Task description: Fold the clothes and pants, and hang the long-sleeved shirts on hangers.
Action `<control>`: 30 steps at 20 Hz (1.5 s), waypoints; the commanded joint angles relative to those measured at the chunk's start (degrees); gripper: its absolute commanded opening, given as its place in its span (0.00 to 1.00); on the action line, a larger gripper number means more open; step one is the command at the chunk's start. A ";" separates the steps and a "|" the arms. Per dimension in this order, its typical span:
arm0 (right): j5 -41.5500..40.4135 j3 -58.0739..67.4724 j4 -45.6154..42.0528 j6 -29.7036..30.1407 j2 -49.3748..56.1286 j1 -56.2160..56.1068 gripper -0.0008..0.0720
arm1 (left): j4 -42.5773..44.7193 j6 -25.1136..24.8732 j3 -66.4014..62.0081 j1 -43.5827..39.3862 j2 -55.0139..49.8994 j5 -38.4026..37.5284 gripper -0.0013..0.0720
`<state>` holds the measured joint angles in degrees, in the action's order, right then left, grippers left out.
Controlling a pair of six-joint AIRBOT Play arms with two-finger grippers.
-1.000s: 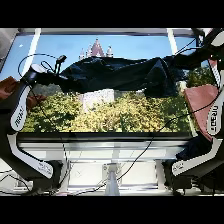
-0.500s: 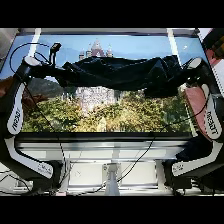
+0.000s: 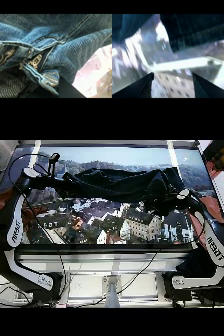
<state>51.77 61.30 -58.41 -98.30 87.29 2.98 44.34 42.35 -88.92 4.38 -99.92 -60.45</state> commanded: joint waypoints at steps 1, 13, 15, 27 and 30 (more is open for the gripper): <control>-9.09 -1.25 -0.15 -8.87 -0.13 -1.03 0.77 | 0.00 0.02 -0.07 0.00 0.04 0.09 0.10; -16.81 -6.95 -1.60 -19.76 0.76 -1.36 0.70 | 0.00 0.00 -0.07 0.00 0.04 1.31 0.10; -20.68 -6.95 -1.18 -19.76 0.76 -1.36 0.39 | 0.00 0.02 -0.07 0.00 0.04 1.38 0.10; -21.33 -1.51 -5.46 -9.46 -2.67 -1.16 0.04 | -5.49 0.02 -0.11 0.02 1.66 10.62 0.10; -16.70 1.09 -11.91 -9.49 -4.76 0.22 0.04 | -5.57 0.02 -0.11 0.07 3.91 17.77 0.10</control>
<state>31.22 60.10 -64.90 -109.27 84.29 2.24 39.99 42.39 -88.97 4.38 -97.58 -49.56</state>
